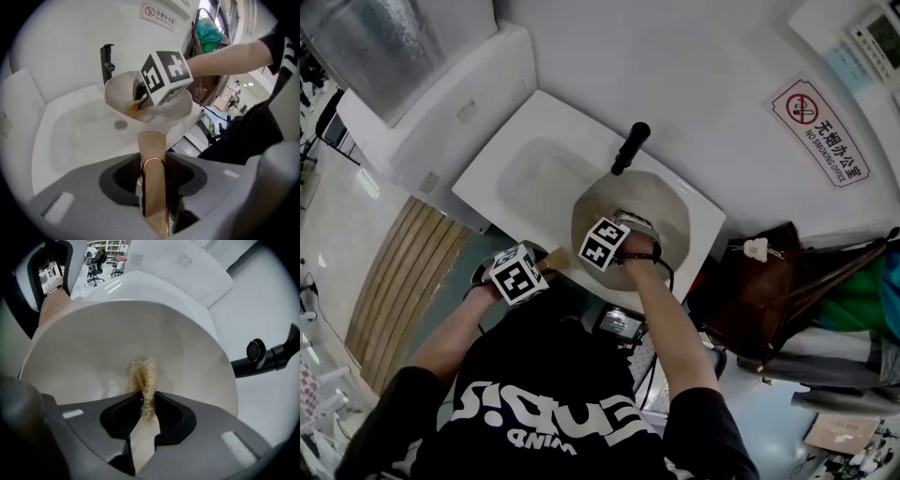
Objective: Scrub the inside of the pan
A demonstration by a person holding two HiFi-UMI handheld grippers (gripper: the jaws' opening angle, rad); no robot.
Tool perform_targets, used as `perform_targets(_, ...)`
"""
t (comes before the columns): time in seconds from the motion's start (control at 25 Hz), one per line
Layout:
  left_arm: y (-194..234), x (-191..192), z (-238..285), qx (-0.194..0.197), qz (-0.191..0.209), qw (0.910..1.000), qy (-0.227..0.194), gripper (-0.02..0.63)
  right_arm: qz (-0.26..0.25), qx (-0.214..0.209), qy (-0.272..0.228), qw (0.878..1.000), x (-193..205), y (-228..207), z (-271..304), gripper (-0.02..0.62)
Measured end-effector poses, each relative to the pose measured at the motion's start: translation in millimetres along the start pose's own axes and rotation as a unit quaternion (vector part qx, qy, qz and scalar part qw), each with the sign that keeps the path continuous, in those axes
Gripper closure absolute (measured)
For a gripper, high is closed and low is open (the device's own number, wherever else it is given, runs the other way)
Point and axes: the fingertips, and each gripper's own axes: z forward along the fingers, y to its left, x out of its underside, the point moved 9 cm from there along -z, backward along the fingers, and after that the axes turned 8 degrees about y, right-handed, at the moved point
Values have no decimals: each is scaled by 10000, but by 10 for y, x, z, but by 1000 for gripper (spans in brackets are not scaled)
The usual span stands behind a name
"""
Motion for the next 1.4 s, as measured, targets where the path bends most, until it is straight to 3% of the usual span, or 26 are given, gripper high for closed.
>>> perform_targets(0.24,24,19,31,78,-20,10000,46,445,97,620,-17,9980,87,-244,100,522)
perform_targets(0.72,57,30,49,183,-39,9998,92,445,-66,1179,557,9914,343,-594,258,522)
perform_targets(0.96,64,20,23,209,-12,9997,103,445,-113,1154,780,9902,507,-596,278,522)
perform_targets(1.4,34,-21,-18,130,74,9999,62,445,-142,742,1099,9911,770,-434,245,522)
